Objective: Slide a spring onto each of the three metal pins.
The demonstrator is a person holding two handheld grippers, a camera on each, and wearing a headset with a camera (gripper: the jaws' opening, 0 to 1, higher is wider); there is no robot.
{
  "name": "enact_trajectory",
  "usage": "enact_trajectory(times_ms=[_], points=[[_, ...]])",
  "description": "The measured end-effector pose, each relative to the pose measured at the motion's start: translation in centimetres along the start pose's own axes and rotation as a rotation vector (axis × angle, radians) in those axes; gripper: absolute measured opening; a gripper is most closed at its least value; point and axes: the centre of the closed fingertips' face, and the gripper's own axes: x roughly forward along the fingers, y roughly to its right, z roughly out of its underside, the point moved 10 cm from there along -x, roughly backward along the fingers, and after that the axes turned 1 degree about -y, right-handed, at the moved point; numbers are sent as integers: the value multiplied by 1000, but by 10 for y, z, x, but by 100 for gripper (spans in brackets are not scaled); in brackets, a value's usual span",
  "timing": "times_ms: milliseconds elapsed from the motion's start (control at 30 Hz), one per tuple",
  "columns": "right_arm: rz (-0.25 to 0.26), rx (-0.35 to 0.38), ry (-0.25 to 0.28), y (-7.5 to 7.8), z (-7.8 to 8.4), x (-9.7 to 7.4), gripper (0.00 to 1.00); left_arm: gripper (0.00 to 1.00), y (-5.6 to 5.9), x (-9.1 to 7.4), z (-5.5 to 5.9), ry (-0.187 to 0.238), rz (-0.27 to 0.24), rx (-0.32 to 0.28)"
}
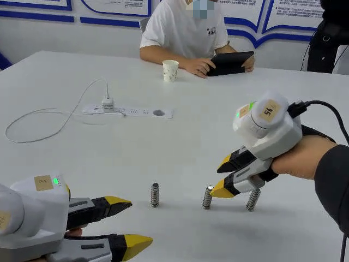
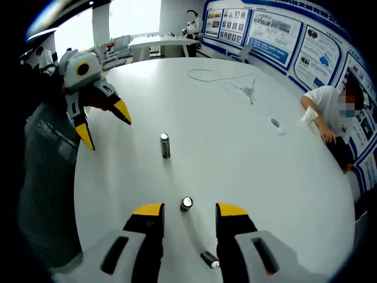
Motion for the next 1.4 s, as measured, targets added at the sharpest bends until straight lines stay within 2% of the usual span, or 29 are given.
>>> enact_trajectory(times_ms=[267,467,967,1100,1400], points=[[56,57,53,1,19,-14,43,49,0,1,-2,-3,2,2],[96,123,136,-1,33,-28,48,50,0,3,-4,-2,4,-1],[153,233,196,-13,80,-45,56,54,-2,5,-4,-11,5,-18],[171,239,220,-17,91,-48,57,55,-3,4,-2,-14,1,-24],[207,262,312,-30,112,-54,61,57,-3,5,2,-14,-4,-39]])
